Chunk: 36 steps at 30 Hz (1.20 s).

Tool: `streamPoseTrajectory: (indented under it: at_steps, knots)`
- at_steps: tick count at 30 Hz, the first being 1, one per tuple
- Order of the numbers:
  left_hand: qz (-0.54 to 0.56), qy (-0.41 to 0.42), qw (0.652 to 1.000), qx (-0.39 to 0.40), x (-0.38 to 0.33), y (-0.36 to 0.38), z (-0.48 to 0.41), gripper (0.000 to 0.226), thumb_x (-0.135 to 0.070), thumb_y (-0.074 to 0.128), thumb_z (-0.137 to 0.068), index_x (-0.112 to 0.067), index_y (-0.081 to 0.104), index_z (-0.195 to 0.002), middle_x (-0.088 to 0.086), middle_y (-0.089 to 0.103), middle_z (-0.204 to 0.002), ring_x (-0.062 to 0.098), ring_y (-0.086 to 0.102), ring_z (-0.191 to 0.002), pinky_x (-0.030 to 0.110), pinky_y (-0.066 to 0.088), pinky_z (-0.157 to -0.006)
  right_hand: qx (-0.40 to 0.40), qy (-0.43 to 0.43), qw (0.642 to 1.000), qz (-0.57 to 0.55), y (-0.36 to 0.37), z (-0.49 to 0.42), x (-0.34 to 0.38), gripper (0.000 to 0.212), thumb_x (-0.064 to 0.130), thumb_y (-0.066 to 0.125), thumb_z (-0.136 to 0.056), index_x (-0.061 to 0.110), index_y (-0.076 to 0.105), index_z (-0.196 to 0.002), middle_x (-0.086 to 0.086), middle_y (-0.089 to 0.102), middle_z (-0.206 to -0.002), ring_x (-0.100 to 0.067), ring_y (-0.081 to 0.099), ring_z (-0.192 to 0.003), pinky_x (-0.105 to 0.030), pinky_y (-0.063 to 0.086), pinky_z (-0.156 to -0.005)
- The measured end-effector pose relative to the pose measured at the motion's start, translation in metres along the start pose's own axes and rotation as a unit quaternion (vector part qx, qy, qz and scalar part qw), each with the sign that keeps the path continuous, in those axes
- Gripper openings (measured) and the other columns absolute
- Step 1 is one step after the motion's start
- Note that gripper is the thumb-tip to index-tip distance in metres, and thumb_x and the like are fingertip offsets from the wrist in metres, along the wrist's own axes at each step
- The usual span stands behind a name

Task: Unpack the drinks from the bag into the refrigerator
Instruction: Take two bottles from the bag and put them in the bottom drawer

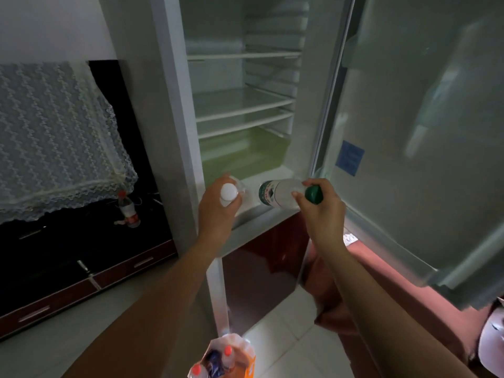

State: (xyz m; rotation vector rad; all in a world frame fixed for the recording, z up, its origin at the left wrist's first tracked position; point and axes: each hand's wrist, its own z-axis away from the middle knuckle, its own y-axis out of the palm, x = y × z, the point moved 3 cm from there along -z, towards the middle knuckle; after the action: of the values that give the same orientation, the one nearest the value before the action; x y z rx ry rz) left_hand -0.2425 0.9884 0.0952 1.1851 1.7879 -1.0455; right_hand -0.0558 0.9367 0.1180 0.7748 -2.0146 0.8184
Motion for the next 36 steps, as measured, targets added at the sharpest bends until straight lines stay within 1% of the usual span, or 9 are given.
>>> streamPoseTrajectory:
  at_steps: [5, 9, 13, 17, 21, 25, 30, 33, 36]
  knots:
    - [-0.011, 0.046, 0.999, -0.004, 0.010, 0.016, -0.040, 0.027, -0.009, 0.070, -0.078, -0.022, 0.058, -0.099, -0.012, 0.051, -0.126, 0.012, 0.051, -0.112, 0.026, 0.042, -0.092, 0.001, 0.011, 0.999, -0.037, 0.030, -0.047, -0.015, 0.024, 0.016, 0.068, -0.080, 0.009, 0.059, -0.100, 0.002, 0.059, -0.094, -0.008, 0.053, -0.085, 0.006, 0.035, -0.066]
    - [-0.048, 0.064, 0.997, -0.026, 0.019, 0.033, -0.069, 0.049, -0.006, 0.069, -0.078, -0.021, 0.053, -0.121, -0.005, 0.056, -0.118, 0.018, 0.049, -0.117, 0.015, 0.039, -0.093, 0.024, 0.010, 0.998, -0.058, 0.058, -0.091, -0.029, 0.023, 0.014, 0.069, -0.079, 0.009, 0.059, -0.099, 0.003, 0.057, -0.087, -0.004, 0.051, -0.074, 0.006, 0.036, -0.063]
    - [-0.105, 0.097, 0.988, -0.049, 0.028, 0.056, -0.099, 0.053, -0.005, 0.070, -0.076, -0.010, 0.052, -0.125, 0.005, 0.058, -0.123, 0.021, 0.051, -0.117, 0.043, 0.043, -0.102, 0.062, -0.009, 0.995, -0.072, 0.083, -0.137, -0.040, 0.022, 0.013, 0.069, -0.079, 0.008, 0.060, -0.098, 0.001, 0.058, -0.086, -0.004, 0.051, -0.071, 0.003, 0.037, -0.062]
    - [-0.107, 0.120, 0.985, -0.069, 0.029, 0.077, -0.126, 0.044, -0.005, 0.066, -0.080, -0.017, 0.053, -0.120, 0.007, 0.053, -0.135, 0.024, 0.042, -0.130, 0.050, 0.037, -0.108, 0.106, -0.018, 0.990, -0.088, 0.107, -0.179, -0.050, 0.022, 0.012, 0.069, -0.078, 0.008, 0.060, -0.098, 0.003, 0.059, -0.091, -0.009, 0.053, -0.083, 0.005, 0.037, -0.066]
    - [-0.177, 0.099, 0.977, -0.072, 0.038, 0.091, -0.145, 0.037, -0.013, 0.061, -0.085, -0.015, 0.054, -0.121, 0.009, 0.050, -0.137, 0.024, 0.037, -0.134, 0.043, 0.031, -0.112, 0.138, -0.016, 0.984, -0.109, 0.124, -0.207, -0.059, 0.021, 0.009, 0.068, -0.079, 0.007, 0.060, -0.099, 0.003, 0.058, -0.097, -0.009, 0.053, -0.089, 0.007, 0.036, -0.071]
    - [-0.193, 0.112, 0.971, -0.086, 0.052, 0.094, -0.149, 0.031, -0.007, 0.063, -0.083, -0.015, 0.057, -0.112, 0.013, 0.056, -0.129, 0.011, 0.038, -0.128, 0.030, 0.029, -0.109, 0.163, -0.015, 0.978, -0.126, 0.136, -0.225, -0.067, 0.022, 0.006, 0.068, -0.079, 0.005, 0.060, -0.099, 0.001, 0.058, -0.095, 0.004, 0.052, -0.077, 0.006, 0.037, -0.068]
    - [-0.216, 0.085, 0.967, -0.104, 0.059, 0.093, -0.159, 0.033, -0.003, 0.062, -0.083, -0.004, 0.058, -0.116, 0.014, 0.053, -0.132, 0.012, 0.031, -0.126, 0.032, 0.023, -0.110, 0.201, 0.003, 0.972, -0.125, 0.158, -0.230, -0.078, 0.022, 0.008, 0.067, -0.080, 0.011, 0.059, -0.100, -0.004, 0.060, -0.114, -0.009, 0.053, -0.094, -0.006, 0.042, -0.076]
    - [-0.237, 0.089, 0.962, -0.101, 0.068, 0.091, -0.162, 0.031, -0.002, 0.065, -0.081, -0.004, 0.060, -0.111, 0.016, 0.055, -0.129, 0.014, 0.033, -0.126, 0.033, 0.022, -0.110, 0.224, -0.007, 0.968, -0.117, 0.170, -0.226, -0.086, 0.023, 0.006, 0.065, -0.080, 0.010, 0.059, -0.102, -0.003, 0.058, -0.122, -0.010, 0.053, -0.102, -0.021, 0.045, -0.091]
    - [-0.238, 0.082, 0.960, -0.122, 0.073, 0.086, -0.167, 0.032, -0.002, 0.067, -0.078, -0.013, 0.060, -0.108, 0.009, 0.058, -0.124, 0.013, 0.041, -0.125, 0.025, 0.027, -0.107, 0.232, -0.033, 0.968, -0.091, 0.181, -0.226, -0.090, 0.026, 0.006, 0.065, -0.080, 0.008, 0.059, -0.105, -0.004, 0.060, -0.119, -0.010, 0.053, -0.101, -0.019, 0.041, -0.089]
